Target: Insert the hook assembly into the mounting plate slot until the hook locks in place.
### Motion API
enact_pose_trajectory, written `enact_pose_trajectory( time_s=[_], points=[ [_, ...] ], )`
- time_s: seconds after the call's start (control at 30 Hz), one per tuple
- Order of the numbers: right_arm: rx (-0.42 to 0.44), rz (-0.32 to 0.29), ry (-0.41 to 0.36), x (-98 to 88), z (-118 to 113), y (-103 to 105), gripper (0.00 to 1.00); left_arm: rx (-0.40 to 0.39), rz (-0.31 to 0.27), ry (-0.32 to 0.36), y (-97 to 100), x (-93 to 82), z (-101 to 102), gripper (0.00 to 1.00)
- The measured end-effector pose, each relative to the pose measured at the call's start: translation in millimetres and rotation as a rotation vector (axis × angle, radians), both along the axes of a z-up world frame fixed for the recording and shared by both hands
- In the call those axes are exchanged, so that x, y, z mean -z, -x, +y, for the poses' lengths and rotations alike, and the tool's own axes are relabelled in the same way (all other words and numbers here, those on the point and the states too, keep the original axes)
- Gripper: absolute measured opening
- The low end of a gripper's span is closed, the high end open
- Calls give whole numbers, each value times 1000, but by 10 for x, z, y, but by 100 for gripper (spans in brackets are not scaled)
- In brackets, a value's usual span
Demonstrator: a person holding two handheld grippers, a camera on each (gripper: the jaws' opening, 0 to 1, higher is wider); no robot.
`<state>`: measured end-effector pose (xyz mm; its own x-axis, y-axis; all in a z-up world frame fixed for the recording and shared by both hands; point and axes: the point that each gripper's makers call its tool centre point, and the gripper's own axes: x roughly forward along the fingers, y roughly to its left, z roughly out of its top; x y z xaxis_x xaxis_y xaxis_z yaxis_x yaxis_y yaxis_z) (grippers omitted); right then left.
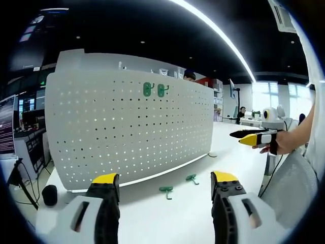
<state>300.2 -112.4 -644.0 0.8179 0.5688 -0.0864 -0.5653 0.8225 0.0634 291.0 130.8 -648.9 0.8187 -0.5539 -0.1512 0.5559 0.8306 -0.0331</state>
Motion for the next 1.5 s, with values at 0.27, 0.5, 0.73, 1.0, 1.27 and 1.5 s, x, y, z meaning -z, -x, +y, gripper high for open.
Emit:
enact_pose_trajectory(
  time_s=[0.27, 0.5, 0.73, 1.0, 1.27, 1.5],
  points=[
    [-4, 30, 15, 84, -15, -2, 66, -7, 16, -1, 0, 47, 23, 75],
    [10, 112, 26, 280, -30, -5, 67, -11, 51, 6, -6, 116, 39, 76],
    [12, 208, 48, 511, -31, 9, 68, -21, 63, 0, -7, 153, 67, 75],
    [6, 249, 64, 618, -33, 32, 68, -33, 107, -24, -21, 273, 104, 75],
    [-20, 298, 75, 728, 20, 77, 68, -38, 201, -40, -6, 488, 130, 76],
    [-25, 318, 79, 777, 22, 92, 68, -43, 230, -41, 7, 548, 149, 76]
  ],
)
